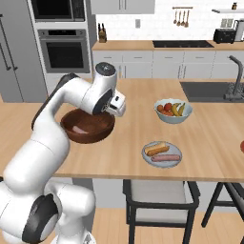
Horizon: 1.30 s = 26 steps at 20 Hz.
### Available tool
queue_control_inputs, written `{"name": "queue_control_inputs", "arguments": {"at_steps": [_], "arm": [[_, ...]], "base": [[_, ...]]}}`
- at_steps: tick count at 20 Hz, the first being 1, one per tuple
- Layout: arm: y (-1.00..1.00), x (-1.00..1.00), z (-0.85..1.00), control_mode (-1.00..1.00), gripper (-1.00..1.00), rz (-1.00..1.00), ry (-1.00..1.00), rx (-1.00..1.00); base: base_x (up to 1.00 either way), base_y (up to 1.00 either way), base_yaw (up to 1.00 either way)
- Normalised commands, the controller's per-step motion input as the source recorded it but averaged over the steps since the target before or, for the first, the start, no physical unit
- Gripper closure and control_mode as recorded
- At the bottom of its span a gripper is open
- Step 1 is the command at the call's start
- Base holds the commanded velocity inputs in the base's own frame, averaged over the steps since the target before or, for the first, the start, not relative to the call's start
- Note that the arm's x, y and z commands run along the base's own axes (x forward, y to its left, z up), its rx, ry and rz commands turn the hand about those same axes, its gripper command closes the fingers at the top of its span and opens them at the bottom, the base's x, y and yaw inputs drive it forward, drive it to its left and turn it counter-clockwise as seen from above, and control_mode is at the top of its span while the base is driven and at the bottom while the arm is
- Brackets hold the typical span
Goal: Place one bun and one sausage from the bowl on each plate.
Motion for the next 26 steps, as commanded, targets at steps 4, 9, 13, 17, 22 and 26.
{"name": "queue_control_inputs", "arguments": {"at_steps": [4,9,13,17,22,26], "arm": [[1.0,-0.24,-0.25,-1.0,-1.0,0.61,0.08,-0.2],[1.0,0.06,-0.73,-1.0,-1.0,0.49,0.01,-0.19],[0.91,0.95,-0.52,-1.0,-1.0,0.23,0.09,-0.22],[0.34,1.0,-0.58,-1.0,-1.0,0.16,0.22,-0.19],[0.03,0.62,-0.5,-1.0,-1.0,0.15,0.23,-0.13],[0.0,0.57,-0.53,-1.0,-1.0,0.06,0.07,-0.03]], "base": [[0.0,0.0,0.0],[0.0,0.0,0.0],[0.0,0.0,0.0],[0.0,0.0,0.0],[0.0,0.0,0.0],[0.0,0.0,0.0]]}}
